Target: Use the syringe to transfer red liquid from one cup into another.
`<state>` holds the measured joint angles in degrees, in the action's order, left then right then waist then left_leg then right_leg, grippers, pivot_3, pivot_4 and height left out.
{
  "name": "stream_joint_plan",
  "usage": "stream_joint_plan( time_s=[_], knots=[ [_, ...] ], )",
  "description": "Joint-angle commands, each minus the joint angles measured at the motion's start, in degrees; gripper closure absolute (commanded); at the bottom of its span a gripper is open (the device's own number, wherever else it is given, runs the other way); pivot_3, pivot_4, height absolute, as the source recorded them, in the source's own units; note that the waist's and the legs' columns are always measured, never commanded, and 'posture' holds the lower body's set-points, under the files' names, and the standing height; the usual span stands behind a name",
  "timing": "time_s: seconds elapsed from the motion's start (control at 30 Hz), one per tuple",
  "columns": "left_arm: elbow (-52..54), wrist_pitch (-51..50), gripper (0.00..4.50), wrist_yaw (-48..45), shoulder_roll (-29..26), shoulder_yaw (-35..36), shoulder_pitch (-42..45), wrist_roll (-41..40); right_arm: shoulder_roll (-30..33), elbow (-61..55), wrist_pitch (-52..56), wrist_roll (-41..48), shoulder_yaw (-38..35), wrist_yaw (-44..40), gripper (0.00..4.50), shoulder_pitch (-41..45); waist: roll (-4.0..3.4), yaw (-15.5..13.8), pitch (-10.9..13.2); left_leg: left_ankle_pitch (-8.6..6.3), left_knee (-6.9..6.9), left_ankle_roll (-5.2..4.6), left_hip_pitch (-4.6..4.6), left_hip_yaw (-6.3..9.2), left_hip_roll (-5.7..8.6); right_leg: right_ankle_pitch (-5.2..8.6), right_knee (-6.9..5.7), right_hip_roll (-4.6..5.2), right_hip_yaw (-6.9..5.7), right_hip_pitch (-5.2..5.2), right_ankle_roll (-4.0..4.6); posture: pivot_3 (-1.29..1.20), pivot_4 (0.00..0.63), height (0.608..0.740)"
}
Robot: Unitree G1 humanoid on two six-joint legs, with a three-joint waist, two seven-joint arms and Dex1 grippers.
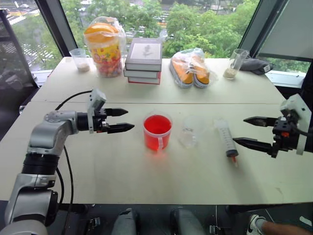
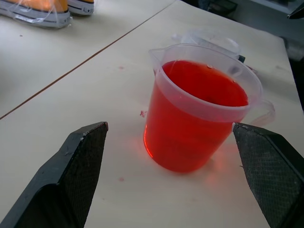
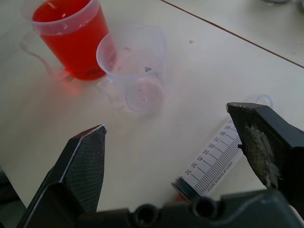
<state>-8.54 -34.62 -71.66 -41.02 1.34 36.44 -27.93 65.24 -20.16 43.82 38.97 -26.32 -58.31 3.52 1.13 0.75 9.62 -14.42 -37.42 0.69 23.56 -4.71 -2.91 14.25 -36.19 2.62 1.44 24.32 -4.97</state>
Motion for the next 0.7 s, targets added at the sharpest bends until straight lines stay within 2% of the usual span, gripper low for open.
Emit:
stream_joint_plan(
  time_s=[0.03, 0.17, 0.7],
  knots=[
    [2.47, 0.08, 0.16, -1.12, -1.73, 1.60, -0.49, -1.23, 0.27, -1.73, 0.09, 0.34, -1.87, 0.42, 0.05, 0.84, 0.00, -0.03, 0.00, 0.00, -0.01, 0.00, 0.00, 0.00, 0.00, 0.00, 0.00, 0.00, 0.00, 0.00, 0.00, 0.00, 0.150, 0.740],
    [4.51, -2.61, 0.16, -1.32, -2.06, 2.79, -0.47, -4.06, -0.43, -2.94, 0.99, 1.00, -1.88, 1.65, 0.05, 1.07, 0.01, -0.05, 0.00, 0.00, -0.04, 0.00, 0.00, 0.00, 0.00, 0.01, 0.00, 0.00, 0.00, 0.00, 0.01, 0.00, 0.150, 0.740],
    [3.13, -2.70, 0.16, -1.38, -3.18, 2.32, 1.14, -4.62, -2.44, -6.15, 7.40, 6.14, -1.85, 7.99, 0.05, 5.12, 0.01, -0.03, 0.00, 0.00, -0.07, 0.00, 0.01, 0.00, 0.00, 0.00, -0.02, 0.00, 0.01, 0.00, 0.01, 0.00, 0.150, 0.740]
  ],
)
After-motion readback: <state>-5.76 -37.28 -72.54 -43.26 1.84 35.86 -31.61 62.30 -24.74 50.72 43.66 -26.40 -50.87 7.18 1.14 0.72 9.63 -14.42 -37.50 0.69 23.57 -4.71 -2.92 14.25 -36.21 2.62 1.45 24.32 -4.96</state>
